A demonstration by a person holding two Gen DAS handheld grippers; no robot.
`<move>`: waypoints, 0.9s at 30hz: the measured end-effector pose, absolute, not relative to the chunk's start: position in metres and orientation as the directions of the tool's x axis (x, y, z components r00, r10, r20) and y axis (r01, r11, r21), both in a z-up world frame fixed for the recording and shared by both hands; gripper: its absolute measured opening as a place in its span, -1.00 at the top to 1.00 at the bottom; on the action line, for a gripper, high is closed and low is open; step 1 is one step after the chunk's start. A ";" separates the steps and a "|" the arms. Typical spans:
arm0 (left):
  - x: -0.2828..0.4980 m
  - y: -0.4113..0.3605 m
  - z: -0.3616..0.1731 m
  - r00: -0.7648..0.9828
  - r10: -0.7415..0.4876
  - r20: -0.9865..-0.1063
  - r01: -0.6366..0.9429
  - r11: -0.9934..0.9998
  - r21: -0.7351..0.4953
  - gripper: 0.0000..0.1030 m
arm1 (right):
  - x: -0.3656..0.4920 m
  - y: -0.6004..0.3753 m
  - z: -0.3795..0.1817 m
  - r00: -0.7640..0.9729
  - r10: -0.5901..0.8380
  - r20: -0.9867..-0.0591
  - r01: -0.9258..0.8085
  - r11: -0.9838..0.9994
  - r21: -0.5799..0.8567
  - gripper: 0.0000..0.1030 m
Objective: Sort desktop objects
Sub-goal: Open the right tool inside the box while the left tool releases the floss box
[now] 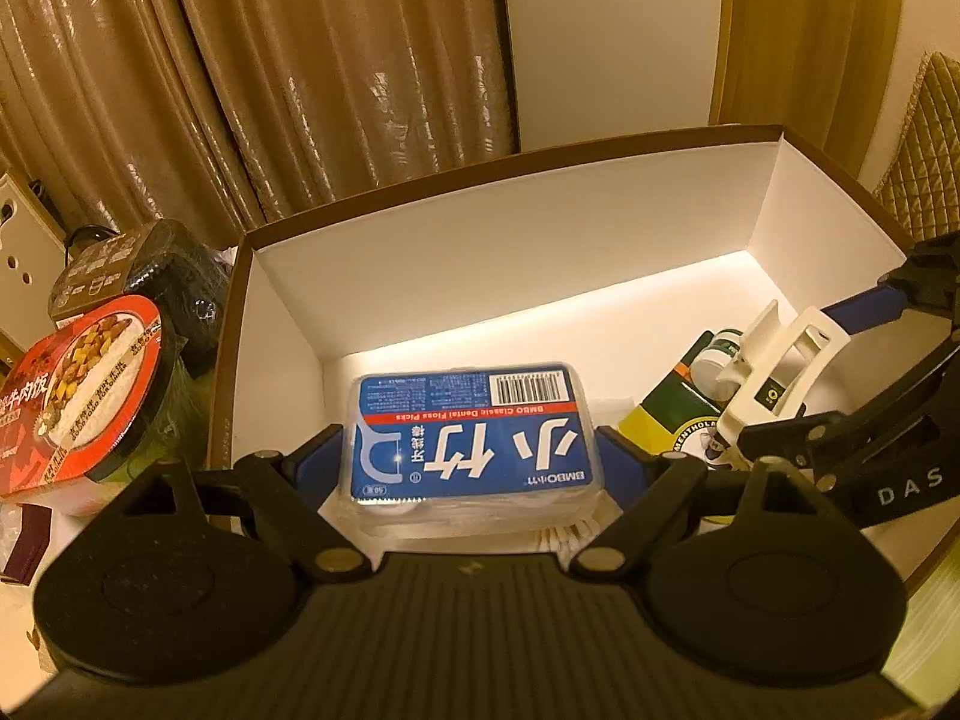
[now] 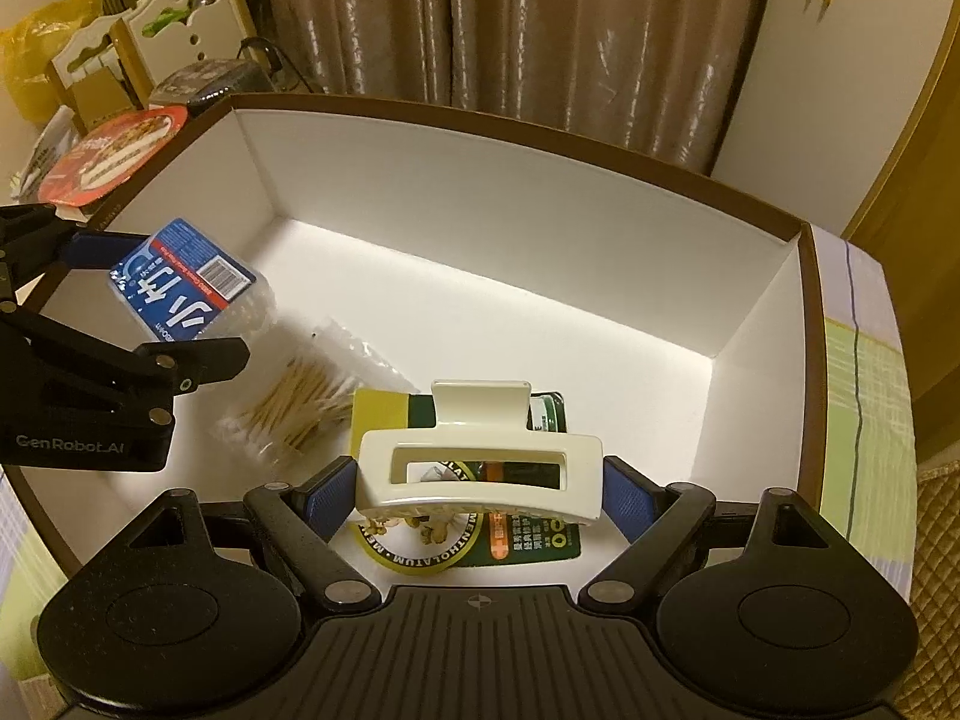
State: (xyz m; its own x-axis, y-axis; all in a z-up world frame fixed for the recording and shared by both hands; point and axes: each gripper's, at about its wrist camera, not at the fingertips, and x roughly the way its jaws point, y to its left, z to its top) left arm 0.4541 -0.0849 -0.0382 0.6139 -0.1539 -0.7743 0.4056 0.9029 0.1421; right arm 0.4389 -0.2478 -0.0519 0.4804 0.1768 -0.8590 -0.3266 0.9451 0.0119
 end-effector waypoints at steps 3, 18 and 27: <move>0.454 -0.084 -0.035 0.619 -0.155 -0.770 0.403 0.904 0.141 -0.76 | 0.439 -0.246 -0.052 0.480 0.172 -0.860 -0.335 0.942 0.002 -0.65; 0.446 -0.080 -0.022 0.637 -0.157 -0.754 0.389 0.911 0.139 -0.76 | 0.431 -0.243 -0.044 0.520 0.184 -0.834 -0.353 0.935 -0.014 -0.66; 0.430 -0.070 -0.003 0.660 -0.166 -0.732 0.370 0.921 0.125 -0.89 | 0.412 -0.250 -0.013 0.648 0.204 -0.733 -0.324 0.946 -0.024 -0.66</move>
